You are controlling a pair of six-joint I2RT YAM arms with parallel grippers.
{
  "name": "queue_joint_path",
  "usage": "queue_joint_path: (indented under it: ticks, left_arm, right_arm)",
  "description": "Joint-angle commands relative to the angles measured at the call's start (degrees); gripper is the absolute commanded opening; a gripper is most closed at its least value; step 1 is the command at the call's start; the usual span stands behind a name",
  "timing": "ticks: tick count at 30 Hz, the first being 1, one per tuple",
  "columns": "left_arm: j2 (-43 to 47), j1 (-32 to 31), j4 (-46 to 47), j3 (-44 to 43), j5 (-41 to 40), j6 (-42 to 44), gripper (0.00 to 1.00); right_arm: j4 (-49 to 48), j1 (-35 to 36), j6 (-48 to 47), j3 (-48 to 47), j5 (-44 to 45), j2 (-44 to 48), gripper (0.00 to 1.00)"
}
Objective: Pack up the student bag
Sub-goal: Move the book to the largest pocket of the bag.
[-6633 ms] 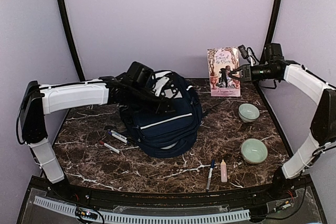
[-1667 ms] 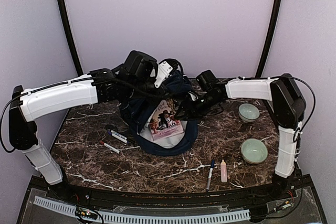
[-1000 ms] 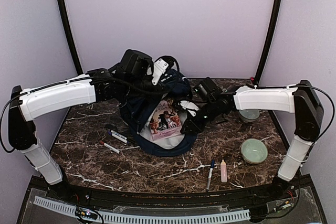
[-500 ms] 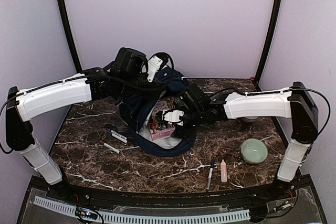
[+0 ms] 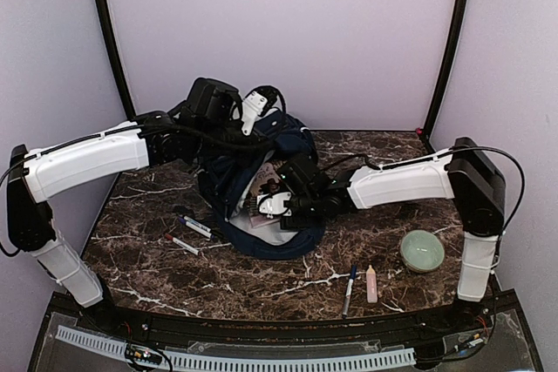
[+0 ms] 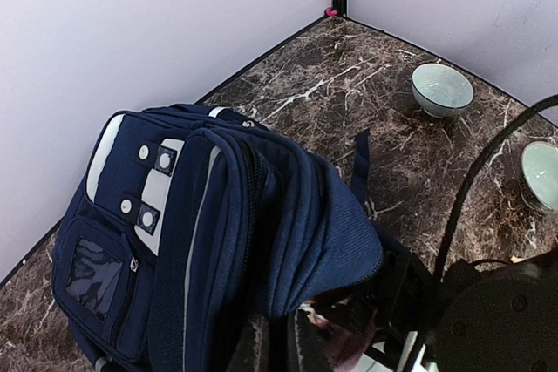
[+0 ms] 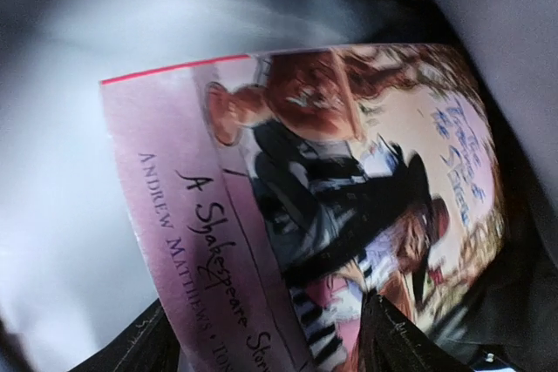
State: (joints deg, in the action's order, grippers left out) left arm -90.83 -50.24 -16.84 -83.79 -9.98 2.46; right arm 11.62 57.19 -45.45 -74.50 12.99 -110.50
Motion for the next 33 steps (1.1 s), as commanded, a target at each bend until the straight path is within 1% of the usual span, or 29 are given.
queue_joint_path:
  ticks: [1,5,9,11,14,19,24,26,28,33]
  left_arm:
    - [5.5,0.3,5.8,-0.6,3.3,-1.2,0.0]
    - [4.5,0.3,5.0,-0.8,6.0,-1.6,0.0]
    - [3.6,0.3,5.5,-0.4,7.8,-2.7,0.0]
    - [3.5,0.3,6.0,-0.2,8.3,-3.2,0.0]
    - [3.6,0.3,6.6,0.3,9.0,-3.8,0.0]
    - [3.5,0.3,7.1,1.0,8.9,-3.8,0.0]
    - [3.1,0.3,7.1,1.1,8.3,-3.4,0.0]
    - [2.9,0.3,7.1,1.2,8.1,-3.1,0.0]
    - [2.7,0.3,6.9,1.0,8.0,-3.0,0.01]
    - [1.5,0.3,6.4,1.5,9.2,-3.4,0.01]
  right_arm:
    - [-7.5,-2.5,-0.5,-4.7,6.3,-2.8,0.69]
    - [-11.8,-3.6,-0.1,-7.2,6.8,-4.5,0.67]
    - [-13.2,-4.2,1.7,-10.8,7.9,-8.3,0.65]
    - [-14.3,-4.4,2.7,-11.2,9.0,-9.5,0.65]
    - [-14.7,-4.8,5.3,-10.4,9.3,-9.1,0.64]
    - [-12.8,-4.7,8.6,-6.1,7.2,-4.7,0.66]
    - [-7.3,-4.8,12.1,-0.9,2.7,3.0,0.67]
    - [-2.6,-4.8,13.8,0.0,-1.4,6.3,0.68]
    - [4.2,-4.7,14.9,0.6,-5.9,8.8,0.68]
    - [15.2,-5.1,13.8,6.4,-14.7,15.6,0.66]
